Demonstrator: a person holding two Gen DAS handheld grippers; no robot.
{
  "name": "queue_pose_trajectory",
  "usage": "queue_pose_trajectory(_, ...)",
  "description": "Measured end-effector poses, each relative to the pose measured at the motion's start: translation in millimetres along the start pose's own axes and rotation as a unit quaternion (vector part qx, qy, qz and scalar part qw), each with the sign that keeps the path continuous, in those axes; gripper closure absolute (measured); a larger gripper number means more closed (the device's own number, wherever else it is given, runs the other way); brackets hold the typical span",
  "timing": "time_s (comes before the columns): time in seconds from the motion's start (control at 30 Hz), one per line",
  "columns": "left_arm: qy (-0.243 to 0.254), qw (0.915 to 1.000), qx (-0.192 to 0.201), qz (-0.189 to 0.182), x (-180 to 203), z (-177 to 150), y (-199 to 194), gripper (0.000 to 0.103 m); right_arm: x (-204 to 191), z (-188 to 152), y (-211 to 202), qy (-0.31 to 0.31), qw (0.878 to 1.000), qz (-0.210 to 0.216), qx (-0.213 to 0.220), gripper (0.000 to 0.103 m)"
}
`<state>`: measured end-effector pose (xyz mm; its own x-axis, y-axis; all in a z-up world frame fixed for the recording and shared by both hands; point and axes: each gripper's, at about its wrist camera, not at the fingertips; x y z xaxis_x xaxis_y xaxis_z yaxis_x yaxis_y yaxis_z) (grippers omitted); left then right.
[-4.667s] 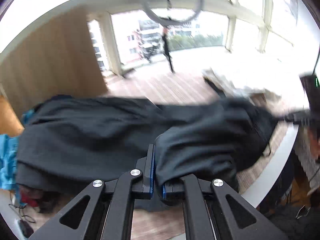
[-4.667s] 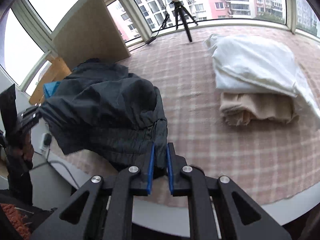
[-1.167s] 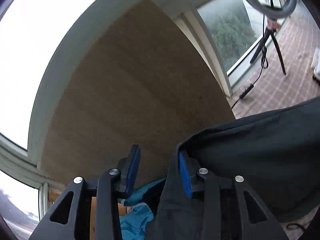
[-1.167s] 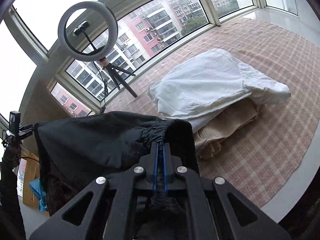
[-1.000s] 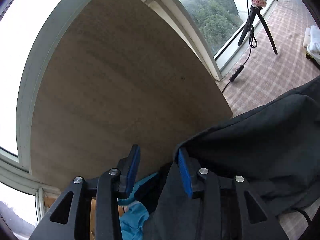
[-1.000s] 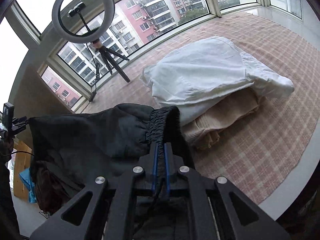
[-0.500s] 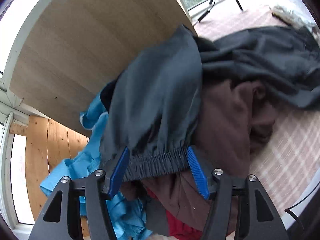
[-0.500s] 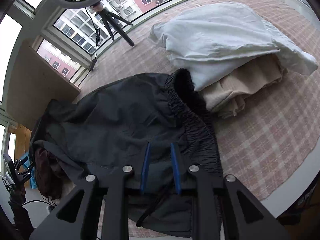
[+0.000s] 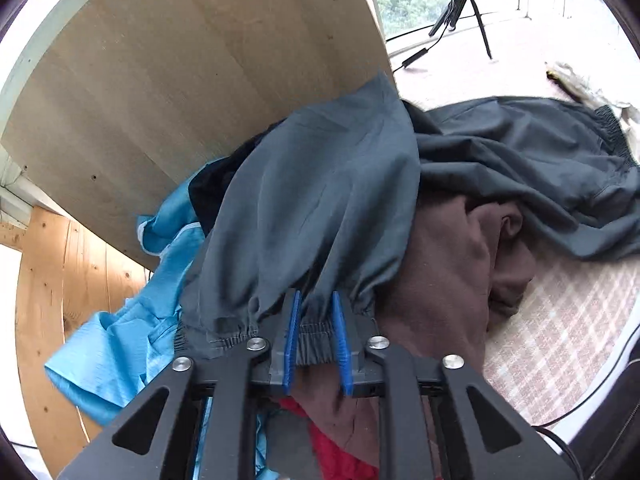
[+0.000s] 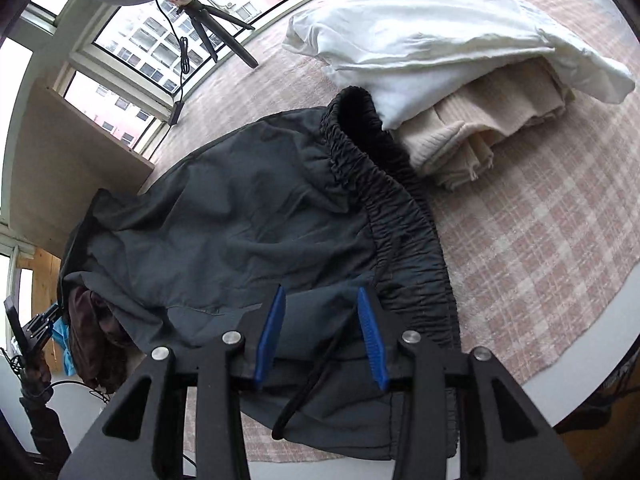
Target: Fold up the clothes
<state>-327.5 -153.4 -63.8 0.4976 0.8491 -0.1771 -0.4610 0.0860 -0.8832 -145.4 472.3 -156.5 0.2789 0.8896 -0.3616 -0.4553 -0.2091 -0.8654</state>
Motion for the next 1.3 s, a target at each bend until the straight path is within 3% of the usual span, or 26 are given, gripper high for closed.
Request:
queue_pose_trajectory(0.03, 0.007, 1.0000, 0.005, -0.001, 2, -1, -2, 0.052, -1, -1, 0, -0.001, 1.000, 0.001, -0.001, 0.066)
queue_pose_trajectory(0.07, 0.016, 0.9998, 0.012, 0.002, 6, -3, -5, 0.043, -1, -2, 0, -0.002, 1.000, -0.002, -0.001, 0.066)
queue_pose_trajectory(0.17, 0.043, 0.9990, 0.013, 0.001, 27, -9, 3, 0.039, -1, -2, 2, 0.000, 1.000, -0.003, -0.003, 0.066)
queue_pose_trajectory(0.23, 0.055, 0.9982, 0.005, 0.022, 35, -6, 17, 0.039, 0, -2, 3, 0.004, 1.000, -0.003, -0.006, 0.066)
queue_pose_trajectory(0.3, 0.054, 0.9976, -0.017, 0.040, 36, -4, 34, 0.051, -1, -3, 5, 0.004, 1.000, -0.004, -0.008, 0.066)
queue_pose_trajectory(0.33, 0.046, 0.9981, -0.024, 0.033, 34, -2, 38, 0.065, -2, -3, 5, 0.002, 1.000, -0.006, -0.009, 0.066)
queue_pose_trajectory(0.47, 0.012, 0.9997, -0.002, 0.022, 18, 15, 22, 0.094, -3, -5, 4, -0.001, 1.000, -0.012, -0.009, 0.066)
queue_pose_trajectory(0.6, -0.027, 0.9960, 0.056, 0.065, -21, 62, -9, 0.093, 0, -7, 7, 0.007, 1.000, -0.018, -0.013, 0.066)
queue_pose_trajectory(0.63, -0.045, 0.9932, 0.067, 0.083, -35, 79, -13, 0.088, 0, -7, 8, 0.008, 1.000, -0.019, -0.014, 0.066)
queue_pose_trajectory(0.7, -0.091, 0.9814, 0.082, 0.148, -70, 117, -11, 0.062, -3, -7, 11, 0.005, 1.000, -0.018, -0.018, 0.066)
queue_pose_trajectory(0.73, -0.107, 0.9741, 0.078, 0.183, -84, 131, -7, 0.043, -5, -6, 11, 0.003, 1.000, -0.017, -0.019, 0.066)
queue_pose_trajectory(0.77, -0.117, 0.9668, 0.073, 0.215, -97, 142, -2, 0.044, -8, -7, 9, -0.002, 1.000, -0.014, -0.017, 0.066)
queue_pose_trajectory(0.8, -0.120, 0.9644, 0.072, 0.225, -104, 148, -1, 0.044, -10, -7, 7, -0.007, 1.000, -0.011, -0.016, 0.066)
queue_pose_trajectory(0.9, -0.111, 0.9776, 0.086, 0.157, -103, 137, -14, 0.044, -13, -14, -2, -0.021, 1.000, -0.017, -0.006, 0.066)
queue_pose_trajectory(1.0, -0.047, 0.9931, 0.075, 0.076, -73, 98, -18, 0.039, -8, -23, 0, -0.020, 0.999, -0.027, -0.018, 0.065)
queue_pose_trajectory(1.1, 0.045, 0.9968, 0.037, 0.055, -25, 53, 2, 0.037, -2, -33, 9, -0.017, 0.999, -0.017, -0.042, 0.065)
queue_pose_trajectory(1.2, 0.125, 0.9904, 0.018, 0.057, 21, 21, 28, 0.035, -3, -42, 14, -0.031, 0.998, -0.015, -0.055, 0.065)
queue_pose_trajectory(1.3, 0.122, 0.9898, 0.010, 0.072, 34, 22, 50, 0.034, -5, -49, 10, -0.060, 0.997, -0.029, -0.043, 0.065)
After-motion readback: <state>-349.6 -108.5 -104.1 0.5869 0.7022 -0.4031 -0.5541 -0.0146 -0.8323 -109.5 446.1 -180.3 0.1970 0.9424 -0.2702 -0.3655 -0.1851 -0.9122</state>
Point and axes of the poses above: each gripper's, at about its wrist camera, not at the fingertips, and y roughly the way its jaws point, x to its right, z to its top, and after that the axes turned 14 degrees about -y, right-handed
